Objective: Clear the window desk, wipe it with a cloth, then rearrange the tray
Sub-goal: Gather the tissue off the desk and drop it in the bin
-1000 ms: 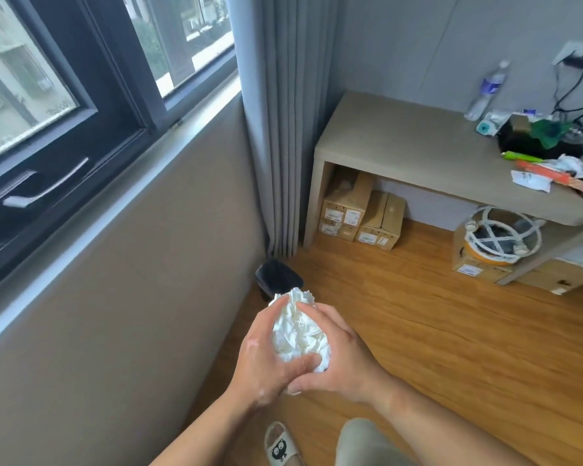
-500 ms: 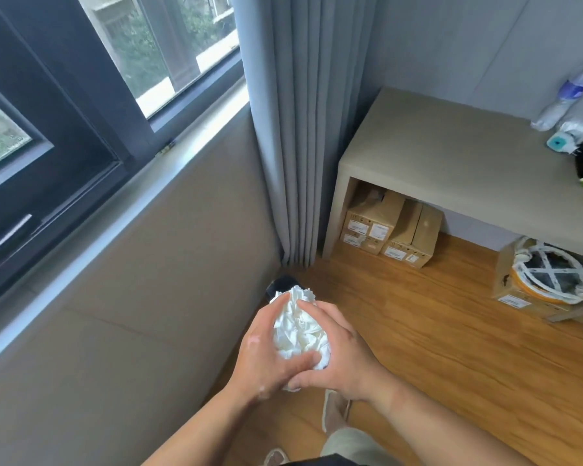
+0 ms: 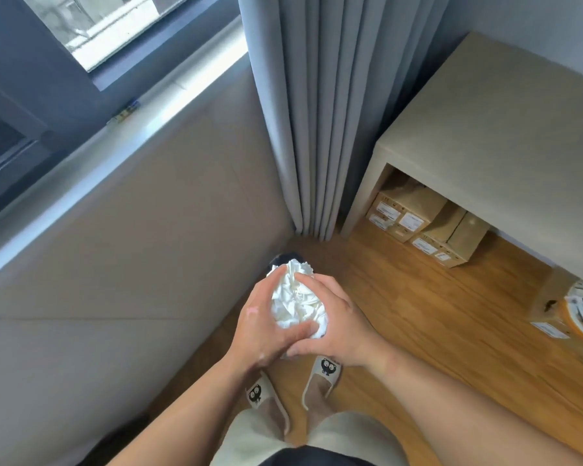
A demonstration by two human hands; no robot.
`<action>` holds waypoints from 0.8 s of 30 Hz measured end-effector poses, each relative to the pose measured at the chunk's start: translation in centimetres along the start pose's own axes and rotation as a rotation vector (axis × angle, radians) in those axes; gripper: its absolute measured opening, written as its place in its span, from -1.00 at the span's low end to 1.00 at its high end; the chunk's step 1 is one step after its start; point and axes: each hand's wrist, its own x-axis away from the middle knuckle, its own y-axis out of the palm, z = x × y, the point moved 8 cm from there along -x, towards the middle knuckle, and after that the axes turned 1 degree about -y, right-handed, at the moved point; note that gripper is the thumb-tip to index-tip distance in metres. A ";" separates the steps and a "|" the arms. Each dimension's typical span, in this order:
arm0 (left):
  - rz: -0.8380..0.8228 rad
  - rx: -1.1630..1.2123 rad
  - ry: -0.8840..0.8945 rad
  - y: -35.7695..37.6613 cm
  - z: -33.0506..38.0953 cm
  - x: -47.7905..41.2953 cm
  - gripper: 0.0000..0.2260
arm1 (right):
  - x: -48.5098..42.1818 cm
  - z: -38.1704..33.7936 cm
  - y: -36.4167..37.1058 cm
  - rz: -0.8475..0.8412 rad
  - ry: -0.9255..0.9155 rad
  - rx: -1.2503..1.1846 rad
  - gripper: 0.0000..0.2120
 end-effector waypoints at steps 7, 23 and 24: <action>-0.035 -0.015 -0.082 3.3 -4.5 -6.8 -0.10 | -5.4 6.9 0.6 -0.013 0.060 -0.047 0.12; -0.122 0.081 -0.254 15.9 -28.0 -22.6 -0.05 | -19.3 32.0 10.9 -0.026 0.144 -0.106 0.09; -0.126 0.079 -0.262 16.6 -29.3 -23.5 -0.05 | -20.2 33.5 11.5 -0.024 0.148 -0.103 0.10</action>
